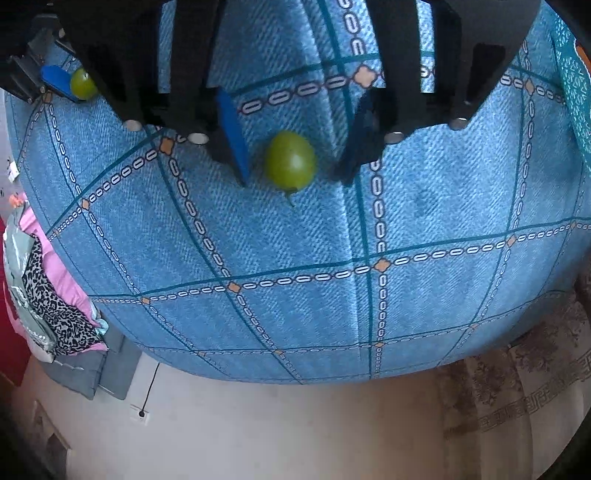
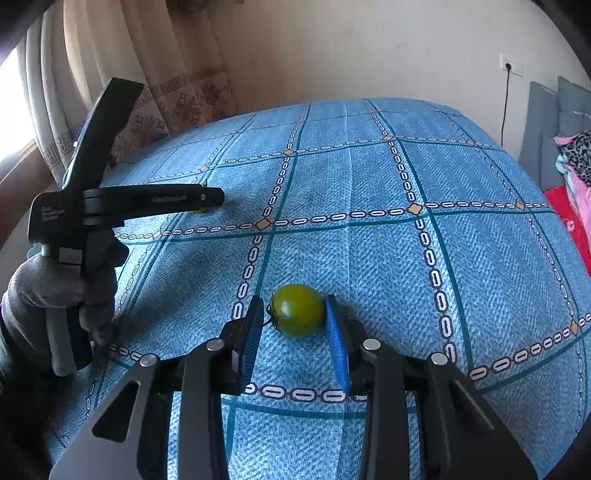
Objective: Organize fruits
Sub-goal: 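Grasp a green cherry tomato with the right tool while the left tool grasps another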
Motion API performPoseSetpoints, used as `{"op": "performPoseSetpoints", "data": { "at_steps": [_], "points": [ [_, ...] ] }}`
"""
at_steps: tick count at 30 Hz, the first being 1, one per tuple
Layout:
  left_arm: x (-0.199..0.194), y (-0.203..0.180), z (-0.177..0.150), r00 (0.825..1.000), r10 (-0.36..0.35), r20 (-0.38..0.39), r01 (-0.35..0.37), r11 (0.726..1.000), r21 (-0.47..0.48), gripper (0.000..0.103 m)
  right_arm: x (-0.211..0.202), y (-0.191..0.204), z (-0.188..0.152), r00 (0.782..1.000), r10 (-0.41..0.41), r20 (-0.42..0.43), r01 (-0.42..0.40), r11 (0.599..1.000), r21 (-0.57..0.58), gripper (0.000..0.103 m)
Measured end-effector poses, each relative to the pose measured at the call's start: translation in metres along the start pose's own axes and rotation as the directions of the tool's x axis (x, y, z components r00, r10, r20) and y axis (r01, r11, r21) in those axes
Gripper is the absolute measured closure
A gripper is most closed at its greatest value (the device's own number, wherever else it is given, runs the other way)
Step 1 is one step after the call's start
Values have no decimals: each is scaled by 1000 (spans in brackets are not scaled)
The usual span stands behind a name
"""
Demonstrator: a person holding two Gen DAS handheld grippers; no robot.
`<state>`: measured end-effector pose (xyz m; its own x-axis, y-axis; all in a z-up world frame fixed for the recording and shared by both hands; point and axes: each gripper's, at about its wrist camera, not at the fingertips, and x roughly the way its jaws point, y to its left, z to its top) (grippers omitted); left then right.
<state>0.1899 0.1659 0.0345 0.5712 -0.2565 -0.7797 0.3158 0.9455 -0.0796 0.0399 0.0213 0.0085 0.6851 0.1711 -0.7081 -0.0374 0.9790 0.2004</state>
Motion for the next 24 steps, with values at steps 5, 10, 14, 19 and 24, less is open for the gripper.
{"op": "performPoseSetpoints", "data": {
  "at_steps": [5,10,14,19,24],
  "points": [
    [0,-1,-2,1000,-11,23,12,1000,-24,74,2,0,0,1000,-1,-1,1,1000,2,69],
    [-10,-1,-12,999,-14,32,15,999,-36,75,3,0,1,1000,0,-1,0,1000,3,69],
    [-26,-5,-20,999,-7,48,9,999,-42,75,0,-1,0,1000,-2,4,2,1000,8,69],
    [-52,-11,-35,996,23,84,-21,1000,-18,75,-3,0,0,1000,-9,12,9,1000,12,69],
    [-77,-13,-50,993,32,114,-32,999,-8,75,-8,1,-1,999,-20,27,20,1000,13,69]
  ]
}}
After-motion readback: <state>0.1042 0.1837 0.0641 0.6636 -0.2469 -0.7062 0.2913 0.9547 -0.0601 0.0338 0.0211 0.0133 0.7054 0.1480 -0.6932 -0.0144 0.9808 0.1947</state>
